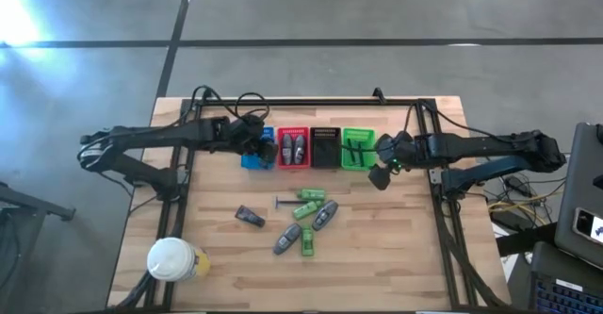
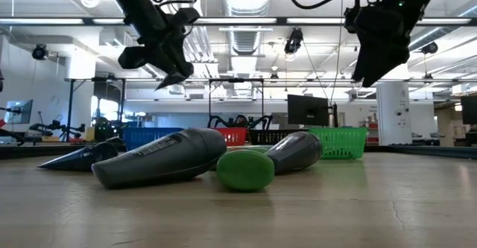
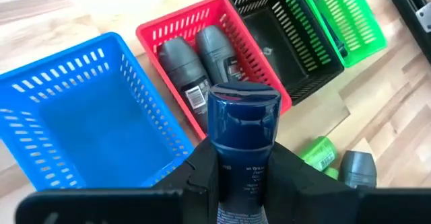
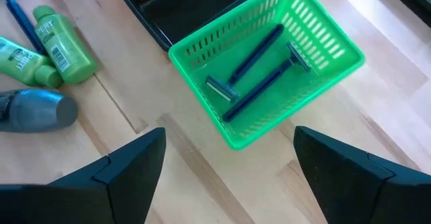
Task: Pick & Place Travel size toiletries
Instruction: Put the blue shave cream into the black bin
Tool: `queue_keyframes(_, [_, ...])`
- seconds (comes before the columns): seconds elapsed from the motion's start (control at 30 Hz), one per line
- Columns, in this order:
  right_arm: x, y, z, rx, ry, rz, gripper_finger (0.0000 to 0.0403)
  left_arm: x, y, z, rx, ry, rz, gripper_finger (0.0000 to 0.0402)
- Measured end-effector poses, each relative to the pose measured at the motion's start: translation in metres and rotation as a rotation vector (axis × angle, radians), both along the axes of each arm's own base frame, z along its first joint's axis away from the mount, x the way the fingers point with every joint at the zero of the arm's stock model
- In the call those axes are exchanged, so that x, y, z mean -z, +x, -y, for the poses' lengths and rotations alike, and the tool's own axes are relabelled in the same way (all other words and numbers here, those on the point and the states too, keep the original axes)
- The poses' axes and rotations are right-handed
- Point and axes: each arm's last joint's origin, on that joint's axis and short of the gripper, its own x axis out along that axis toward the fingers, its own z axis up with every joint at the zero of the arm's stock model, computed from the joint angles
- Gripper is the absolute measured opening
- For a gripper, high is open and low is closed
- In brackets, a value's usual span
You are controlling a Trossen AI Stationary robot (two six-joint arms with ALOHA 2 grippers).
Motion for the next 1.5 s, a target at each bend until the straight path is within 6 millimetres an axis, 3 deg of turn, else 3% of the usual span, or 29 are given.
queue_keyframes(0.17, [-0.005, -0.009, -0.001, 0.027, 0.016, 0.047, 0.0327, 0.001, 0.008, -0.002, 0.022, 0.007, 0.041, 0.008])
queue_keyframes(0.3, [-0.004, -0.01, -0.003, 0.047, 0.139, 0.146, 0.0319, -0.011, 0.022, 0.004, 0.24, 0.122, 0.168, 0.008])
queue_keyframes(0.43, [-0.005, 0.004, -0.004, 0.068, 0.349, 0.366, 0.0308, -0.023, 0.035, 0.03, 0.528, 0.323, 0.27, 0.008])
queue_keyframes(0.67, [-0.003, 0.035, 0.002, 0.176, 0.561, 0.618, 0.0304, -0.002, 0.045, 0.048, 0.591, 0.375, 0.122, 0.008])
queue_keyframes(0.83, [0.007, 0.061, 0.003, 0.211, 0.638, 0.581, 0.0315, 0.019, 0.07, 0.056, 0.667, 0.418, 0.029, 0.008])
queue_keyframes(1.0, [0.009, 0.079, 0.005, 0.208, 0.632, 0.55, 0.0325, 0.026, 0.094, 0.062, 0.748, 0.458, -0.089, 0.008])
queue_keyframes(1.2, [0.005, 0.079, 0.005, 0.205, 0.627, 0.533, 0.0321, 0.02, 0.108, 0.068, 0.81, 0.517, -0.161, 0.008])
queue_keyframes(1.5, [0.006, 0.079, 0.005, 0.23, 0.645, 0.526, 0.0292, 0.017, 0.11, 0.067, 0.793, 0.557, -0.187, 0.008])
